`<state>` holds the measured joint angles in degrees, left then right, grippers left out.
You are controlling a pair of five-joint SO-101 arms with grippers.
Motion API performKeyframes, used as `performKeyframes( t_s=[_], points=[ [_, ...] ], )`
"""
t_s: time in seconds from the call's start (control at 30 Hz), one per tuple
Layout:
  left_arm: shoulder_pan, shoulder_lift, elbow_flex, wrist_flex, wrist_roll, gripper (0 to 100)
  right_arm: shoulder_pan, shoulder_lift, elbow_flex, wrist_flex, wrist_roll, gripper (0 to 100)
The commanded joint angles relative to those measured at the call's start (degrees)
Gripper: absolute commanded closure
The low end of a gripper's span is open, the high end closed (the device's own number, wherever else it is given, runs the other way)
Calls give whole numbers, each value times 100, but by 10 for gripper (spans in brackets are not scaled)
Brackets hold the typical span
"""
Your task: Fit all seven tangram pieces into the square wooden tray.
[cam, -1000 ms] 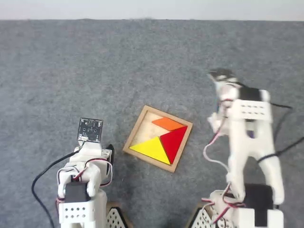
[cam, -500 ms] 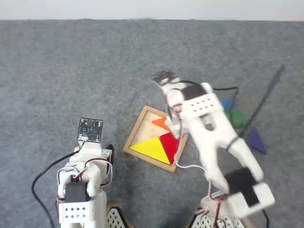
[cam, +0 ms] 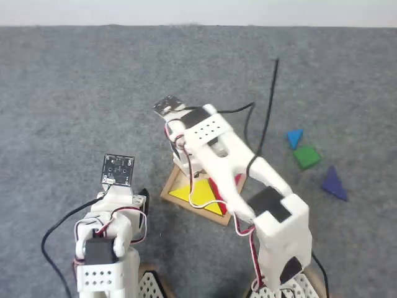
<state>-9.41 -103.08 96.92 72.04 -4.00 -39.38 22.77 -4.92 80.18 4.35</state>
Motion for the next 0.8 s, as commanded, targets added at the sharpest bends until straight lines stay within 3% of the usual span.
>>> performKeyframes(
  t_s=[0.0, 0.1, 0.27, 0.43, 0.67, 0.77],
  points=[
    [9, -158, -48, 53, -35, 847, -119, -13, -466, 66, -246, 858],
    [9, -158, -48, 53, -35, 847, -127, -22, -466, 22, -62, 858],
    [9, -158, -48, 53, -35, 847, -101, 40, -457, 48, 1152, 858],
    [9, -158, -48, 53, -35, 847, -110, 40, -448, 66, 1380, 856],
    [9, -158, -48, 53, -35, 847, -84, 40, -440, 338, 2426, 855],
    [9, -158, -48, 53, -35, 847, -92, 40, -440, 365, 2444, 855]
  ],
)
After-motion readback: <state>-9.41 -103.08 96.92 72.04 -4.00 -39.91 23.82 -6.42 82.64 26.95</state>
